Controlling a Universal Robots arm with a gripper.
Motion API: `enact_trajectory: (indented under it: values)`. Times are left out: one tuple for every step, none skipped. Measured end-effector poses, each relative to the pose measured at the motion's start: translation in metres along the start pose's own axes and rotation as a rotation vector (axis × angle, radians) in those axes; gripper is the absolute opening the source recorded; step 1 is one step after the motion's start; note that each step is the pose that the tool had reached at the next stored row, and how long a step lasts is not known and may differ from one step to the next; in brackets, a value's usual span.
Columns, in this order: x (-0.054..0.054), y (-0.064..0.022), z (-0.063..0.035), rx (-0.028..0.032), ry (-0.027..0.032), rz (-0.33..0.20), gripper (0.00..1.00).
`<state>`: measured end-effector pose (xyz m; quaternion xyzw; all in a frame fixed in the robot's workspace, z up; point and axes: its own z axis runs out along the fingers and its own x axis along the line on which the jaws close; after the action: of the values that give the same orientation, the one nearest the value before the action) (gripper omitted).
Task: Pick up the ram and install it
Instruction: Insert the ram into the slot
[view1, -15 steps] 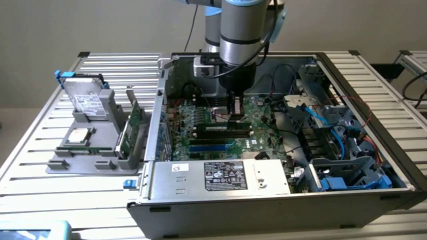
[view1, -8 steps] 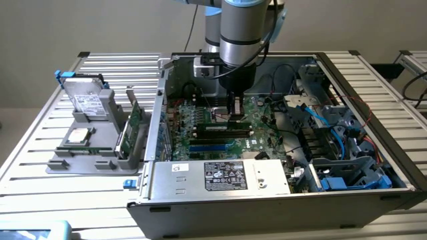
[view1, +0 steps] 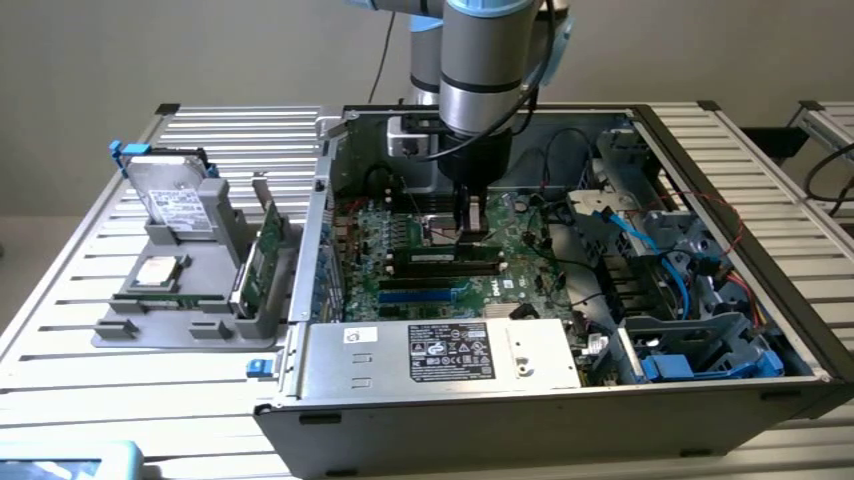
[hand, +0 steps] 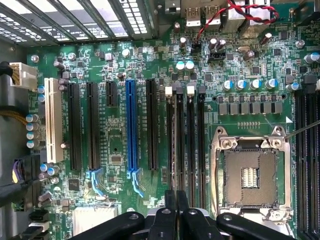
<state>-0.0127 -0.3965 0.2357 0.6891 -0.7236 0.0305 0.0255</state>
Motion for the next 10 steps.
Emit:
enact_trajectory:
  values:
    - [-0.0001, 0.0, 0.0004, 0.0001, -0.0002, 0.0, 0.12]
    - [0.0, 0.0, 0.0005, 0.0, -0.0001, 0.0, 0.12]
    - [0.0004, -0.0001, 0.0006, 0.0001, -0.0001, 0.0, 0.12]
    - [0.0007, -0.0001, 0.0008, 0.0001, -0.0002, 0.0, 0.12]
    - [0.001, -0.0001, 0.0009, 0.0002, -0.0003, 0.0, 0.12]
    - [0.001, -0.0001, 0.0009, 0.0001, -0.0001, 0.0, 0.12]
    - [0.001, -0.0001, 0.001, 0.0001, -0.0001, -0.001, 0.12]
    - [0.001, -0.0001, 0.0011, 0.0001, -0.0001, -0.002, 0.12]
    - [0.001, -0.0001, 0.0012, 0.0003, -0.0001, -0.003, 0.12]
    - [0.001, -0.0001, 0.0012, 0.0003, -0.0001, -0.004, 0.12]
